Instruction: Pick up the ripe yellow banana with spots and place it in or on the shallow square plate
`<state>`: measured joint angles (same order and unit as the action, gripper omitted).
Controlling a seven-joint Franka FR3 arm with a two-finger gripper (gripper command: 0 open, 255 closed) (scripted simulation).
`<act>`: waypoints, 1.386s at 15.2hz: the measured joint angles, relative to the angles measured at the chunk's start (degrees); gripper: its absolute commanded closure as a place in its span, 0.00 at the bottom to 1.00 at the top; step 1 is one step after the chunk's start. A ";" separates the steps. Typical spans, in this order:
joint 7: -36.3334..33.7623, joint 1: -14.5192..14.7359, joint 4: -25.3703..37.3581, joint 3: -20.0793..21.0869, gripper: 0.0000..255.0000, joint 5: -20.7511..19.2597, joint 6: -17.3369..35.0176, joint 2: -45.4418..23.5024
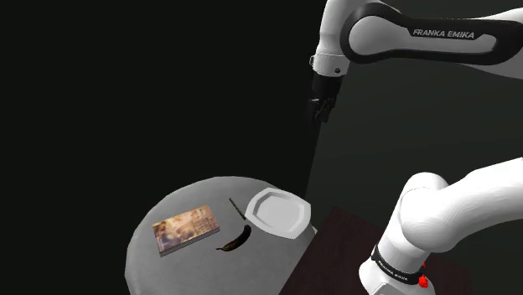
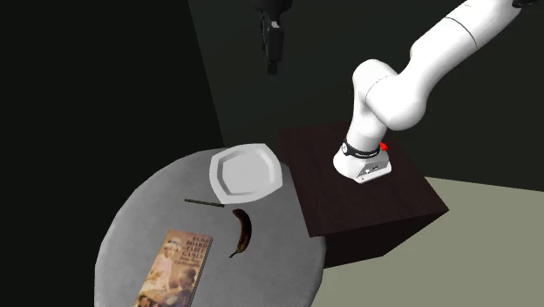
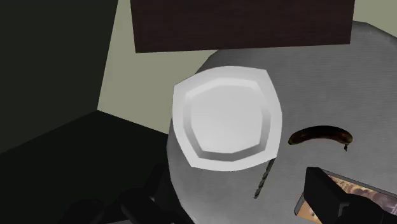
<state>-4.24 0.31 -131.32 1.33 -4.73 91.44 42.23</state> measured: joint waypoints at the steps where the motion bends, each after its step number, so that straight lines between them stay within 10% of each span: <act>1: 0.00 0.00 0.00 0.00 0.00 0.00 0.00 0.00; 21: -42.70 -3.81 -19.26 20.07 0.00 11.01 33.15 -15.20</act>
<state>-46.94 -3.50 -150.58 21.41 6.29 124.58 27.02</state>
